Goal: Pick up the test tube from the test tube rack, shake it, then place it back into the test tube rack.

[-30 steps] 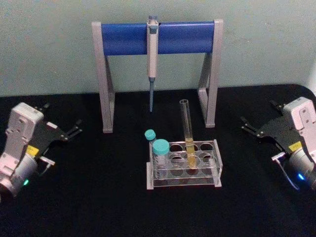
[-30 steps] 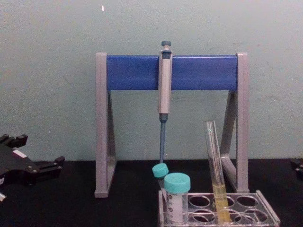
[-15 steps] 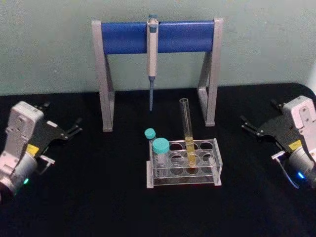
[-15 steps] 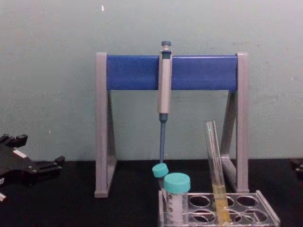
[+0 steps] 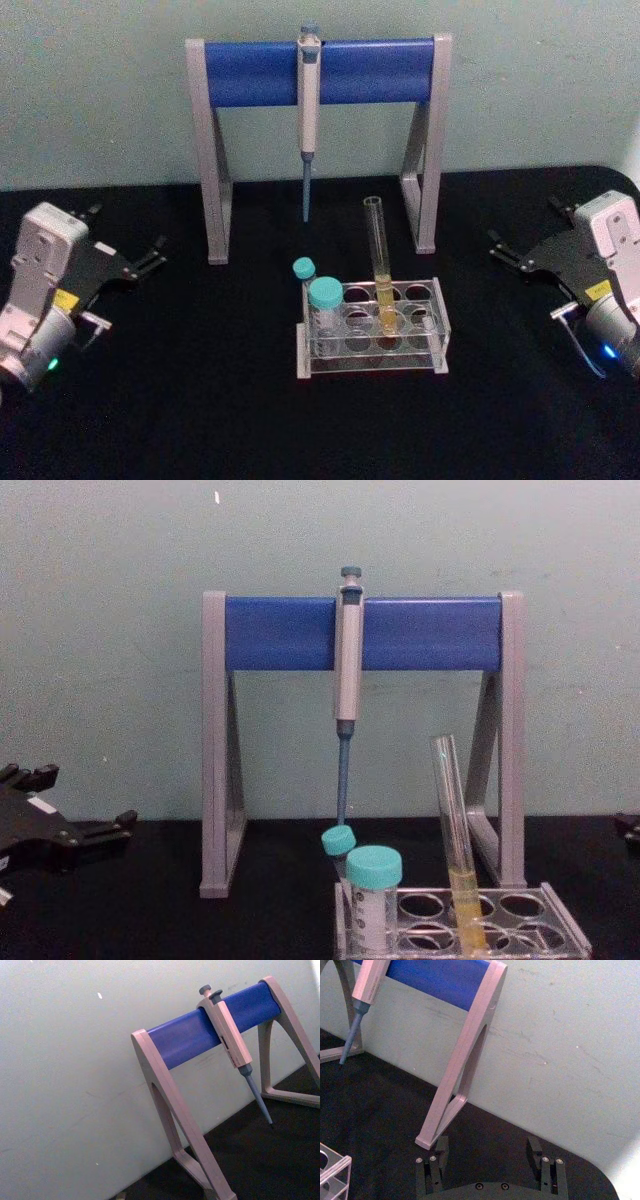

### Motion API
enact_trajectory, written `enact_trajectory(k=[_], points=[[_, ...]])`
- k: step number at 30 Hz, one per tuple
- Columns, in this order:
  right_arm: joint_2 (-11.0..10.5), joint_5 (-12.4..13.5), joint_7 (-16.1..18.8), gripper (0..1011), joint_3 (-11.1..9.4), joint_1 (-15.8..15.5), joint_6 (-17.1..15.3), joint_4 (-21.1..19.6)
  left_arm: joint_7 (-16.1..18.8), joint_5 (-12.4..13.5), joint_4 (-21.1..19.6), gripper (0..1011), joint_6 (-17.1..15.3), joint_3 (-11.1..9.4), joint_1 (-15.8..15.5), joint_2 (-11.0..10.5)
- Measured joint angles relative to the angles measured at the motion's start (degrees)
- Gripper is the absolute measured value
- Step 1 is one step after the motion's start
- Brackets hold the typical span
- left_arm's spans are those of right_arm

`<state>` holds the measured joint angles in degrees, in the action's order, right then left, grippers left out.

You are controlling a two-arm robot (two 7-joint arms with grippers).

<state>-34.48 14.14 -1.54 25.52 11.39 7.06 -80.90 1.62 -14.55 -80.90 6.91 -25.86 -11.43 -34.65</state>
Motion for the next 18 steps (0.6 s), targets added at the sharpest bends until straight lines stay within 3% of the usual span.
enact_trajectory(k=[18], points=[[1.5,-1.0,3.2,1000,-2.5,-0.4,2.1,0.4,0.0,0.0,0.0,1001,0.0,0.0,0.0,0.0]])
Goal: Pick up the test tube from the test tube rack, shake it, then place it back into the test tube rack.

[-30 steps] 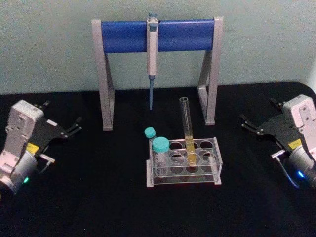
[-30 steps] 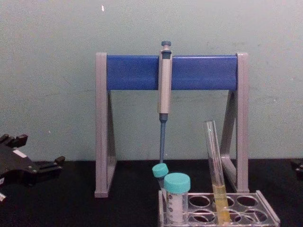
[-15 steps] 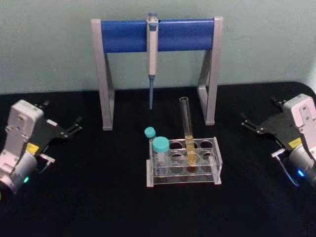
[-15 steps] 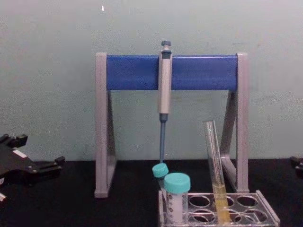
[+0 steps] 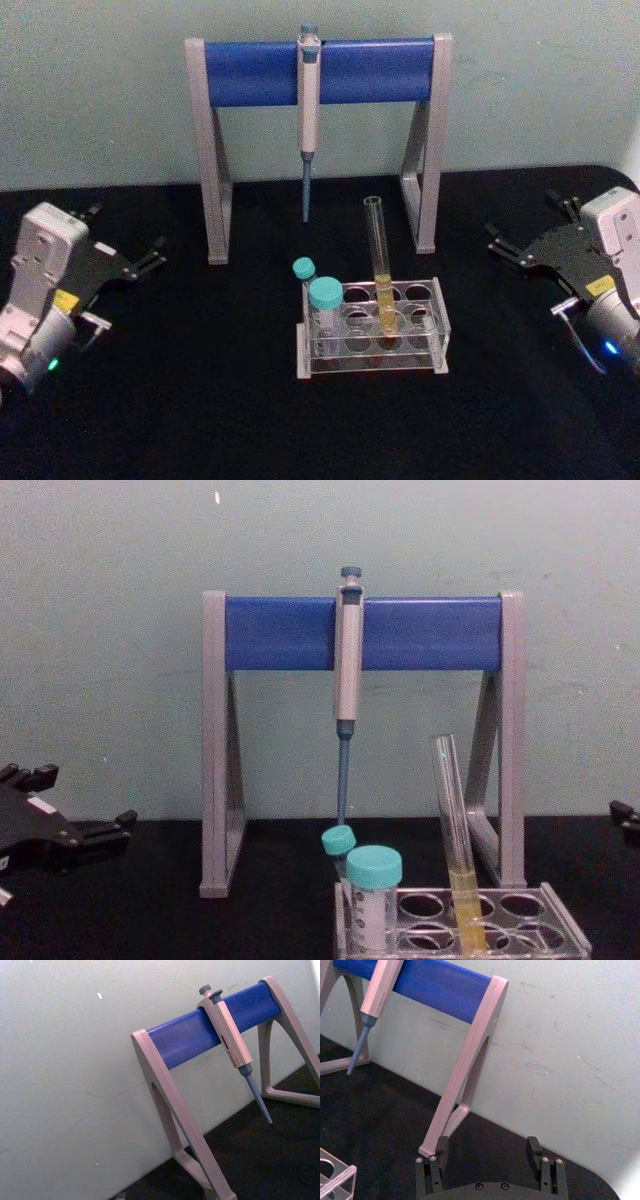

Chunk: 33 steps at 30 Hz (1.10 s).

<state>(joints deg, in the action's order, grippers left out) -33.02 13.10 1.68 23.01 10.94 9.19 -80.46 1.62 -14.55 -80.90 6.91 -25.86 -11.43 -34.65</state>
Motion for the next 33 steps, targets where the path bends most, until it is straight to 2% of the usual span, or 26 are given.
enact_trajectory(k=[21,33], points=[[1.8,-0.1,2.8,1000,-3.0,-0.9,0.3,0.6,0.0,0.0,0.0,1001,0.0,0.0,0.0,0.0],[2.8,-0.4,5.7,1000,-3.6,-0.6,0.2,1.6,0.0,0.0,0.0,1001,0.0,0.0,0.0,0.0]])
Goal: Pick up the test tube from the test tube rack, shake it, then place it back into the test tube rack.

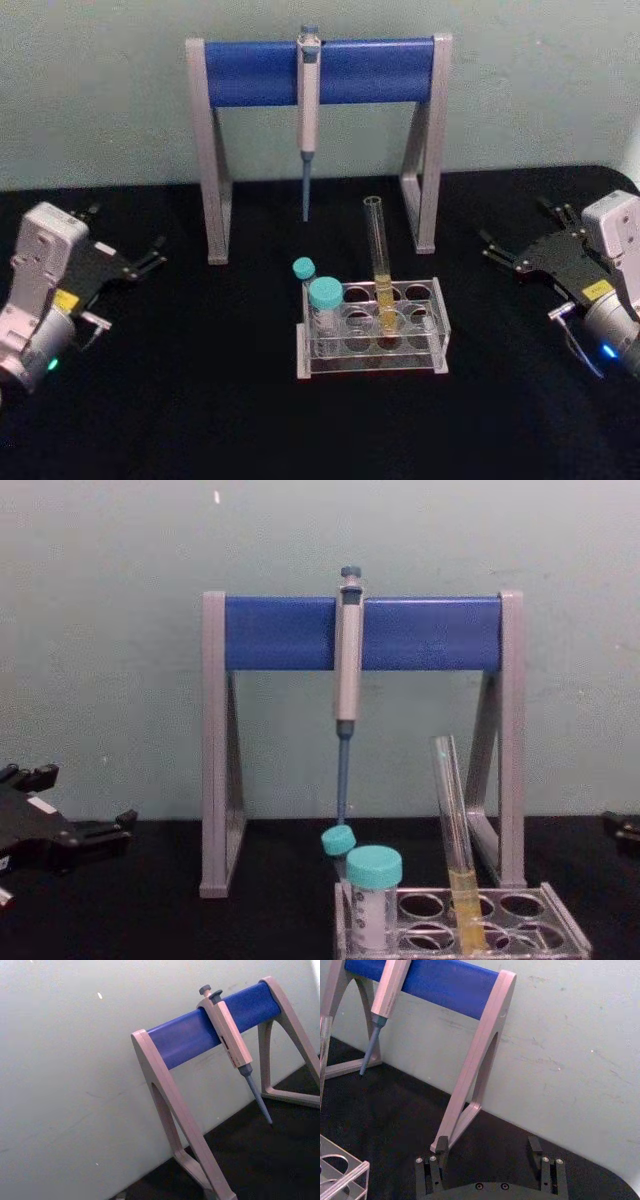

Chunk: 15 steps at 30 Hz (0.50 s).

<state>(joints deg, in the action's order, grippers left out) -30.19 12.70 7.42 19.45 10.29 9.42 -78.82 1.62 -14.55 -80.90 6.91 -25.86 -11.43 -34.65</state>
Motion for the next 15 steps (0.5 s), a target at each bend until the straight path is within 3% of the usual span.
enact_trajectory(k=[15], points=[[1.1,-2.2,2.0,1000,-0.8,0.1,-0.2,-0.7,0.0,0.0,0.0,1001,0.0,0.0,0.0,0.0]])
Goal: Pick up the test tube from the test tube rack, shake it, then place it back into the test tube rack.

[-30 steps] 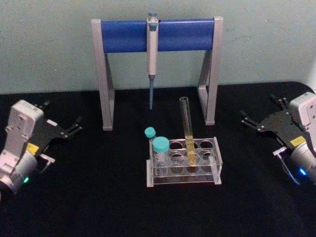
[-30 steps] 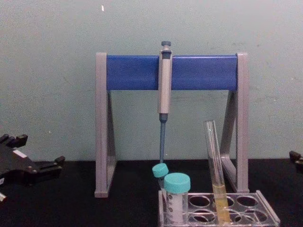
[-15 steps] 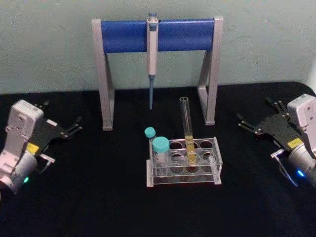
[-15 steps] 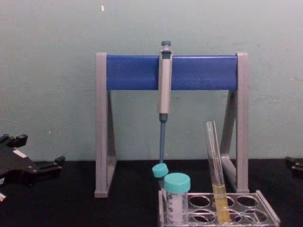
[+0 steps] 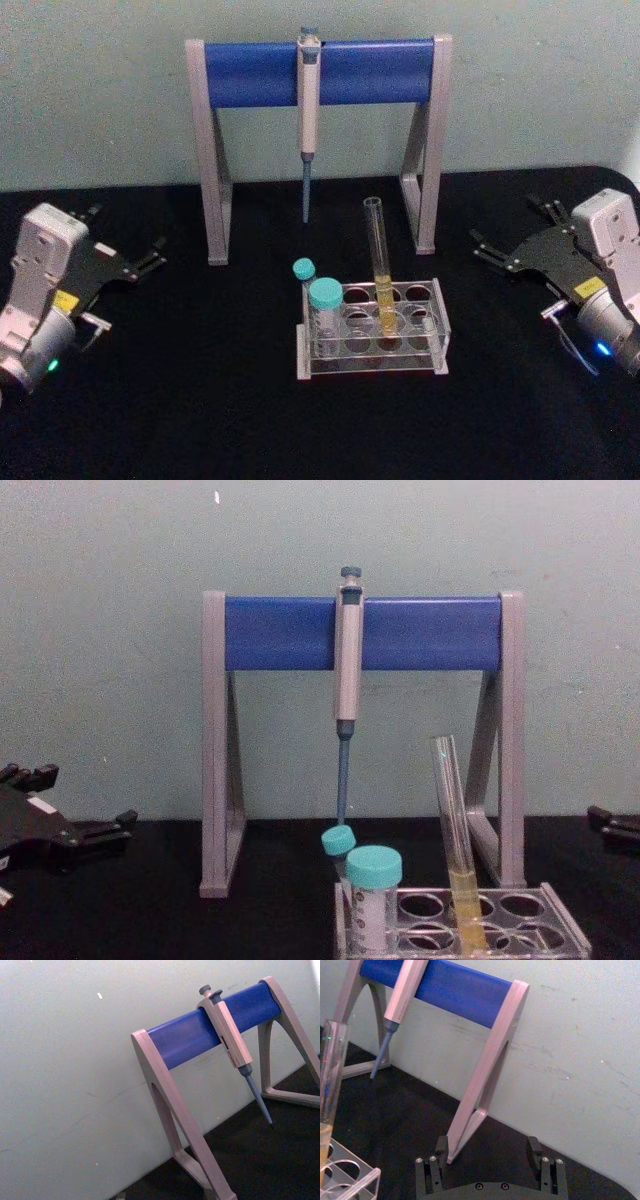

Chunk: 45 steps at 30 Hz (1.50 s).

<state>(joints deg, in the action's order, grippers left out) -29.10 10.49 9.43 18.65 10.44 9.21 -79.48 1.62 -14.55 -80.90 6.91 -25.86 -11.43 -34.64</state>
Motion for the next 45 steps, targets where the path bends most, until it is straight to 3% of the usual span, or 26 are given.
enact_trajectory(k=[12,36,45], points=[[0.6,0.0,4.5,1000,-0.2,0.0,0.0,-0.9,0.0,0.0,0.0,1001,0.0,0.0,0.0,0.0],[1.1,8.7,18.8,1000,-2.9,-0.7,-1.7,-3.7,0.0,0.0,0.0,1002,0.0,0.0,0.0,0.0],[-0.2,11.2,22.7,1000,-1.7,0.0,-3.8,-4.6,0.0,0.0,0.0,1001,0.0,0.0,0.0,0.0]])
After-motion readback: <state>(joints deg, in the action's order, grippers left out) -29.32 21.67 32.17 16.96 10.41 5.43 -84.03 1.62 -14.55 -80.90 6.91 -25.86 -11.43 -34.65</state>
